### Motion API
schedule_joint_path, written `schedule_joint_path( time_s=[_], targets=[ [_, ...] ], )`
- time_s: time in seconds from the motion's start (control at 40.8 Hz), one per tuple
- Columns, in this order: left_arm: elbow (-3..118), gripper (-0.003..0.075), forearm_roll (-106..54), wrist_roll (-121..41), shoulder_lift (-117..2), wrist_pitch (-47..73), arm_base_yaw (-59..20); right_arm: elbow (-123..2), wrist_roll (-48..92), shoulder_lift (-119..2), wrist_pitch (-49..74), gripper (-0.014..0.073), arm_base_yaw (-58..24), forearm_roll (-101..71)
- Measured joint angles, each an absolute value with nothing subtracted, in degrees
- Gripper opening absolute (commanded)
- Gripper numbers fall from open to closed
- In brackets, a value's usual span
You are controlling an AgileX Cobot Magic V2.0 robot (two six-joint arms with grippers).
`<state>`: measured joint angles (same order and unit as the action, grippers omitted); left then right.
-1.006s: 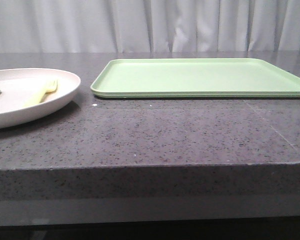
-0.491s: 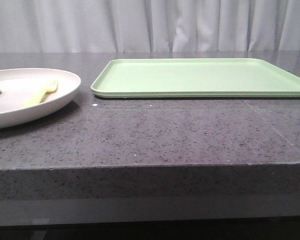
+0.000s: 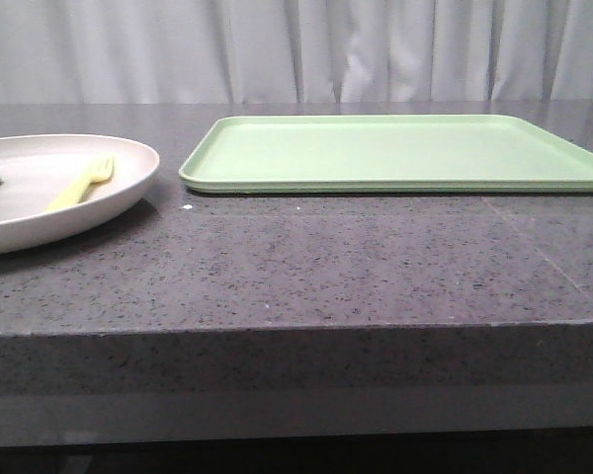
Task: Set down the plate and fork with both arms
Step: 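Lower the left gripper to the rim of the white plate and grasp it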
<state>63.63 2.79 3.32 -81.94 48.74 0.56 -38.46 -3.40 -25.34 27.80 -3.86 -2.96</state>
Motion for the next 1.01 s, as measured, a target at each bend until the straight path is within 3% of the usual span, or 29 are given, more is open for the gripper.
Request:
schedule_joint_path(
  time_s=[0.27, 0.54, 1.006],
  targets=[
    [63.75, 0.0543, 2.91, 3.72, -86.43, 48.74, 0.56, -38.46, -3.4, -25.34, 27.9, 0.0533, -3.86, -2.96],
    [63.97, 0.0307, 1.13, 3.72, -86.96, 48.64, 0.56, -38.46, -3.4, -25.34, 27.9, 0.0533, -3.86, -2.96],
    [64.08, 0.0111, 0.0, 3.72, -87.99, 48.51, 0.56, -38.46, -3.4, -25.34, 27.99, 0.0533, -3.86, -2.96]
  ],
)
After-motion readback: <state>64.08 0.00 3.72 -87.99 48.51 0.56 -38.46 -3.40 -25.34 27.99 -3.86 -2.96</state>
